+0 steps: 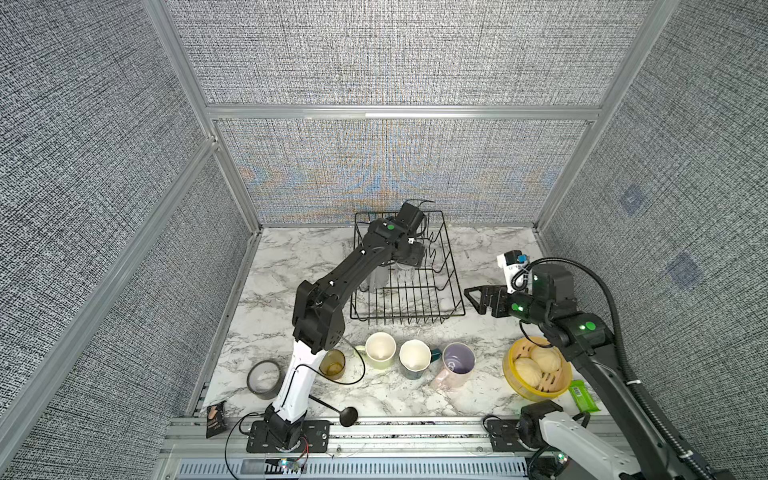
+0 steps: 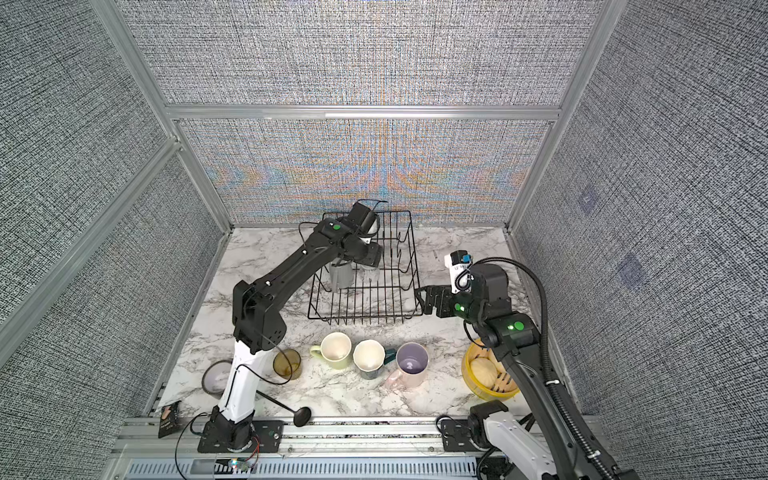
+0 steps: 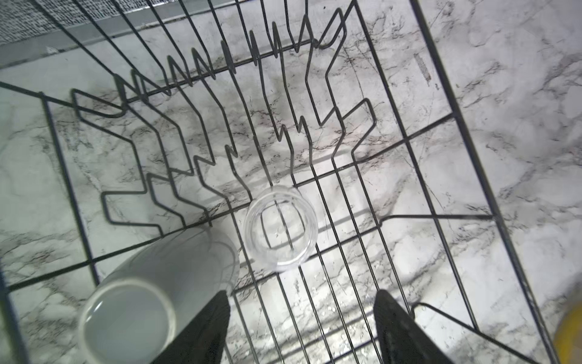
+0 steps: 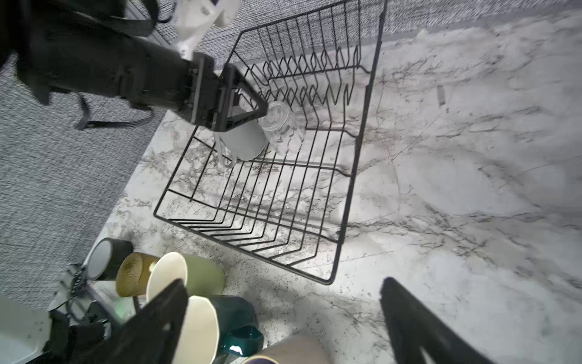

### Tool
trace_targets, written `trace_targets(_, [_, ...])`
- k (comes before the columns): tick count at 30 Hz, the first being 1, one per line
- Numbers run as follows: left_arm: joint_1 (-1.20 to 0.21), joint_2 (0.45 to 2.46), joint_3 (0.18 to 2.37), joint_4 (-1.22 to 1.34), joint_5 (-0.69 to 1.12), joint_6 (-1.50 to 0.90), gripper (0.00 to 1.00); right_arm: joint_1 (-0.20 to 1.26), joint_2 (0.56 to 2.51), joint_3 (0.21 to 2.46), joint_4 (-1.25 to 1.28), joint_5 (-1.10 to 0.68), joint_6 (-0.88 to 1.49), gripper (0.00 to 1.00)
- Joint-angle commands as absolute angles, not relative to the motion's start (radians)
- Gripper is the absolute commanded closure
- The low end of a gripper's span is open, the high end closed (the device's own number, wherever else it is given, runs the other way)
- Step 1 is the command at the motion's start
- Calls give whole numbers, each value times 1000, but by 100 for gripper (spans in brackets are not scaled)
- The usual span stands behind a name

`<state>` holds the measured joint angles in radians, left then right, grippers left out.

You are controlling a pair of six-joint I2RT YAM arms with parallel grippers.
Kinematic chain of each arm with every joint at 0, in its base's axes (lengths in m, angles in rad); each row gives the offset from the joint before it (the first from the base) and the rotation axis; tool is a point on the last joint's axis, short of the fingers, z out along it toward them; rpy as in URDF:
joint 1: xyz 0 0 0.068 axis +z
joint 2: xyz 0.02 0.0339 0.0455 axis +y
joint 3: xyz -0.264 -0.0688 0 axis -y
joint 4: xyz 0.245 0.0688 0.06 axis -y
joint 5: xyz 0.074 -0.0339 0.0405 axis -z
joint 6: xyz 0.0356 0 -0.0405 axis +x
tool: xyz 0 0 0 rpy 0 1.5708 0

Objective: Load cups into a dish rack
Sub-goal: Place the cup upside down at the dish rack, then pick up the cup from the bottom-left of the table.

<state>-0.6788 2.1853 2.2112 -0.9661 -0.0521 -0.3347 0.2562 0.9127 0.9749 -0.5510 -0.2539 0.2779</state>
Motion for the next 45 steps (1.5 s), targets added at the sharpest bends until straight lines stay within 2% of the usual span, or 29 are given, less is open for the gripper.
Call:
trace_targets(1, [-678,2090,2129,-956,-69,-353,26,250,914,987,-603,-72,298,1])
trace_targets(6, [-677,1855,1837,-886,-70,-391,25,249,904,909,-491,-225,295,1])
trace_targets(11, [-676,1619,1519,-870,-88,-460,25,250,977,958,-554,-187,272,1])
trace_targets(14, [-679,1519,1397,-952,-150,-503,26,250,1006,962,-543,-158,271,1])
trace_targets(22, [-679,1293,1114,-1024,-89,-634,27,252,1056,953,-403,-159,354,1])
trace_targets(29, [-678,1237,973,-1039,-75,-763,31,256,1072,952,-361,-163,376,1])
trace_targets(37, [-679,1238,891,-987,25,-800,52,256,1042,940,-402,-140,360,1])
trace_targets(45, [-680,1280,846,-929,16,-801,60,257,1010,924,-391,-145,386,1])
